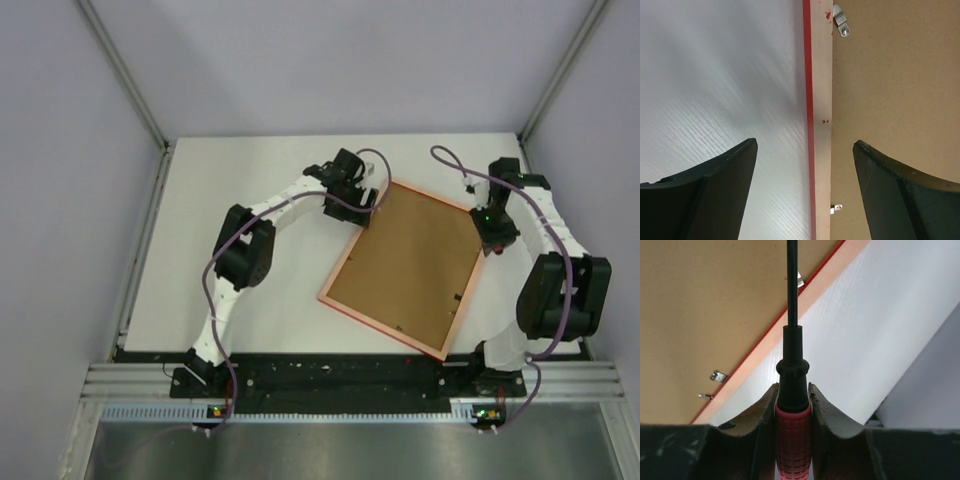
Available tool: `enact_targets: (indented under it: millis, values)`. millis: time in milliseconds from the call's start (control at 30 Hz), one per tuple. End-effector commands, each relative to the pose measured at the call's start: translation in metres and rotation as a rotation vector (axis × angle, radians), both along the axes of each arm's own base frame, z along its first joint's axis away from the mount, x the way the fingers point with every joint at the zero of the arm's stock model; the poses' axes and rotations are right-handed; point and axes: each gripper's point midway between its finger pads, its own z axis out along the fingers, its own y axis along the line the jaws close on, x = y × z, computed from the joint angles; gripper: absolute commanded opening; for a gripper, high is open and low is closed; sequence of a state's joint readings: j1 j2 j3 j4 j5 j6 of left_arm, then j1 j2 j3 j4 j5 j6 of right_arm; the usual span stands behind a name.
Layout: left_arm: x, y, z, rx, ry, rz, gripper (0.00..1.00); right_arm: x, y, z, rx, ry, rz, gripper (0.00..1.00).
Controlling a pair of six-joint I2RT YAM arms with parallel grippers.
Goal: Take the photo out of the frame
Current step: Adjust the photo frame at the center of the board.
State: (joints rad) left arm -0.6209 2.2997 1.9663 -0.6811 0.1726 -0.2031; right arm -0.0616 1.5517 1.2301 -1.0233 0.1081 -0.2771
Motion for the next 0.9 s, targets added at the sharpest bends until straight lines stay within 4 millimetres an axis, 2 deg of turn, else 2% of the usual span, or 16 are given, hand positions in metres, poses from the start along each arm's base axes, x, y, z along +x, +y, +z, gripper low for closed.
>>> enact_targets:
  millis: [0,133,200,267,367,467,500,567,700,800,867]
  values:
    - [0.0,-0.005,0.023,-0.016,-0.076,-0.017,0.83,-0.007,-0.022,0.023,-0.048,0.12,0.141,0.0]
    - [-0.003,-0.005,0.018,0.008,-0.088,-0.043,0.83,0.008,-0.049,0.044,-0.185,0.08,0.256,0.0]
    - [-0.006,-0.004,0.011,0.02,-0.079,-0.054,0.81,0.014,-0.055,0.05,-0.221,0.076,0.315,0.0]
    - [-0.009,-0.005,0.007,0.026,-0.07,-0.067,0.79,0.014,-0.059,0.049,-0.245,0.099,0.405,0.0]
    - [-0.013,-0.003,0.001,0.036,-0.051,-0.077,0.77,0.019,-0.076,0.047,-0.361,0.112,0.539,0.0]
    - [-0.014,0.0,-0.002,0.05,-0.048,-0.078,0.75,0.031,-0.086,0.047,-0.47,0.068,0.695,0.0]
    - [-0.015,0.0,-0.003,0.054,-0.048,-0.079,0.75,0.037,-0.087,0.044,-0.506,0.051,0.747,0.0]
    - [-0.015,0.002,-0.002,0.059,-0.05,-0.077,0.75,0.049,-0.084,0.051,-0.537,-0.009,0.835,0.0]
    - [-0.016,0.003,0.001,0.058,-0.05,-0.079,0.73,0.074,-0.073,0.075,-0.584,-0.113,0.993,0.0]
    - [-0.016,0.003,0.004,0.056,-0.055,-0.083,0.73,0.095,-0.076,0.092,-0.714,-0.161,1.099,0.0]
    - [-0.016,0.003,0.004,0.057,-0.058,-0.085,0.73,0.105,-0.08,0.095,-0.792,-0.131,1.171,0.0]
